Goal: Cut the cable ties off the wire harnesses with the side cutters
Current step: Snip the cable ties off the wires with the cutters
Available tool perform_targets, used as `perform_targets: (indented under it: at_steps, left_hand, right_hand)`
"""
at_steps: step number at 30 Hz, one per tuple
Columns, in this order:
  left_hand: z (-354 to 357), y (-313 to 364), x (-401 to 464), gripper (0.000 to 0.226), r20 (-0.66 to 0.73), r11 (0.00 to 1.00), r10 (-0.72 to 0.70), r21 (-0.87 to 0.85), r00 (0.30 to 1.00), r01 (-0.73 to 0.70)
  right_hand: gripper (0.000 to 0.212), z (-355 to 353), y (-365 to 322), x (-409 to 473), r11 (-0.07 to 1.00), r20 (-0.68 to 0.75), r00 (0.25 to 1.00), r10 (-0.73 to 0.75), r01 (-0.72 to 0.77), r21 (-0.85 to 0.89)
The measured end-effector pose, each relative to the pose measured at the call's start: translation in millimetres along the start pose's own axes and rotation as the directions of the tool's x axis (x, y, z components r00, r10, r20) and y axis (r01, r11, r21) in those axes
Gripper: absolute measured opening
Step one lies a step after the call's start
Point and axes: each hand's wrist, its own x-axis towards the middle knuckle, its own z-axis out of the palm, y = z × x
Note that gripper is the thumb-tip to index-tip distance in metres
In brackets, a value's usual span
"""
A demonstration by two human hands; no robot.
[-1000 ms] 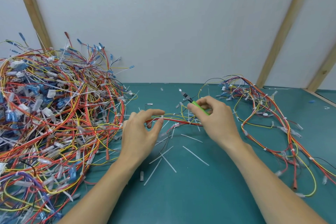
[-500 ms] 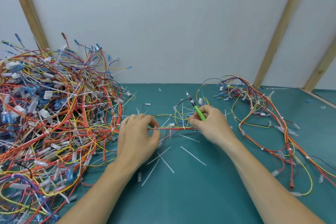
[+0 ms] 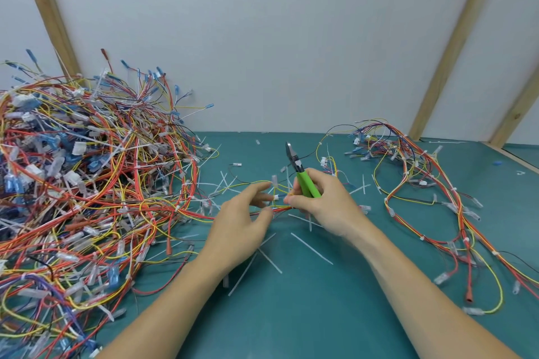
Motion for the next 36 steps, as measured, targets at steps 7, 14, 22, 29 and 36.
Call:
perform_targets:
  at_steps: [7,14,22,29,36]
  left_hand:
    - [-5,7,1,0.039,-0.003,0.911,-0.043,-0.411,0.999,0.038]
    - [9,-4,-3,0.03,0.06,0.955,-0.112,0.282,0.992,0.091]
    - [12,-2,-5,0.038,0.092,0.925,0.018,0.376,0.996,-0.051]
    - [11,2,-4,0.029,0.0,0.999,-0.024,0.045,1.0,0.024]
    - [7,2,-1,0.011,-0.167,0.985,0.137,0.123,0.976,-0.118]
  right_hand:
    - [0.025,7,-6,-5,0.998,0.105,0.993,0.052,-0.055,0.03]
    - [0.015,11,0,-5,0.909,-0.102,0.994,-0.038,-0.008,-0.417]
    - [0.015,21,0,-8,0.875,-0.127,0.985,-0.114,0.039,-0.483]
    - [0.019,26,-10,-12,0.968,-0.214,0.965,-0.151,0.101,-0.23]
    - [0.021,15,-14,-8,0.983,-0.079,0.989,-0.127,0.136,0.119]
